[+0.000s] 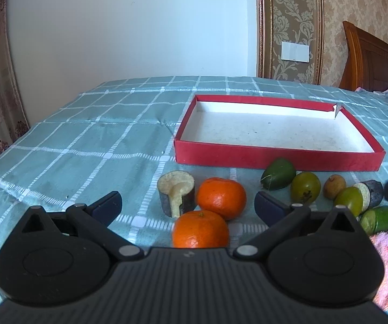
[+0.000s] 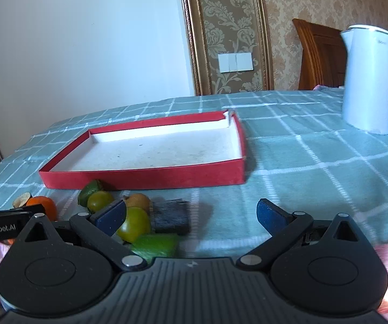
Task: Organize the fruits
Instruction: 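Move the right tool toward the dark cut vegetable chunk beside the tray, then close the right gripper on the dark vegetable chunk and lift it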
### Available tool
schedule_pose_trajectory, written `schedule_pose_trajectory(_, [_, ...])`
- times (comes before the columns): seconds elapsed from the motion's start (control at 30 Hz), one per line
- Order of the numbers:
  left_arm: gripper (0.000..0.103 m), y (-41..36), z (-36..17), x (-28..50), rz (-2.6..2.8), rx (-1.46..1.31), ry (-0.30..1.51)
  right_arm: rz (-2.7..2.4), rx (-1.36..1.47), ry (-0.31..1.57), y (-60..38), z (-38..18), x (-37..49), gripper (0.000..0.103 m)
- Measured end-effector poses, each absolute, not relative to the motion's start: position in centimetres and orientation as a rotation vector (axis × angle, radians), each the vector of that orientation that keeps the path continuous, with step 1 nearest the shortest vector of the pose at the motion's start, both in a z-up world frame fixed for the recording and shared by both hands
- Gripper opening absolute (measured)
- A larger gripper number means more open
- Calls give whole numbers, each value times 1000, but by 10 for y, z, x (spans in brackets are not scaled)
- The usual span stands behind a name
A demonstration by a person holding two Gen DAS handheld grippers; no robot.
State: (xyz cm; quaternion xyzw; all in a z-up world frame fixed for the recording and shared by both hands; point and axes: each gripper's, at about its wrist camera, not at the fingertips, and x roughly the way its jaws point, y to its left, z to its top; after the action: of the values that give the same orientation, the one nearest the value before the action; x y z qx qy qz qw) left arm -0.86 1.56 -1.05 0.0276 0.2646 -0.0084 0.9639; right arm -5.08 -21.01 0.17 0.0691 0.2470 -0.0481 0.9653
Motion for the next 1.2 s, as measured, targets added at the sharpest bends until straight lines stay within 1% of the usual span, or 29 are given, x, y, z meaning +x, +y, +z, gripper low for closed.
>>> schedule_pose_trajectory(0.2, [103,19,-12,-8,-17,49,539,-104,126,495,-236,6,-71,103])
schedule_pose_trajectory(0.47, [103,20,-14,-9,-14,54,545,-17,154,527,-230,0,-59,103])
schedule_pose_trajectory(0.57, [103,21,-14,-9,-13,43,548,1,142,532,-224,-2,-54,98])
schedule_pose_trajectory(0.73, [103,22,-15,-9,-14,43,551,11,126,540,-219,-2,-45,95])
schedule_pose_trajectory(0.77, [103,22,-15,-9,-14,42,551,7,122,545,-219,-1,-43,94])
schedule_pose_trajectory(0.87, [103,23,-15,-9,-15,37,548,-3,111,572,-218,-3,-39,78])
schedule_pose_trajectory(0.9, [103,24,-15,-9,-16,34,549,-10,103,583,-218,-4,-37,74])
schedule_pose_trajectory(1.03, [103,26,-15,-9,-19,23,550,14,107,591,-217,-3,-36,71])
schedule_pose_trajectory(1.13, [103,27,-15,-9,-21,24,549,45,107,604,-213,-3,-32,65])
schedule_pose_trajectory(1.2, [103,28,-16,-10,-21,24,550,69,114,616,-211,-2,-29,54])
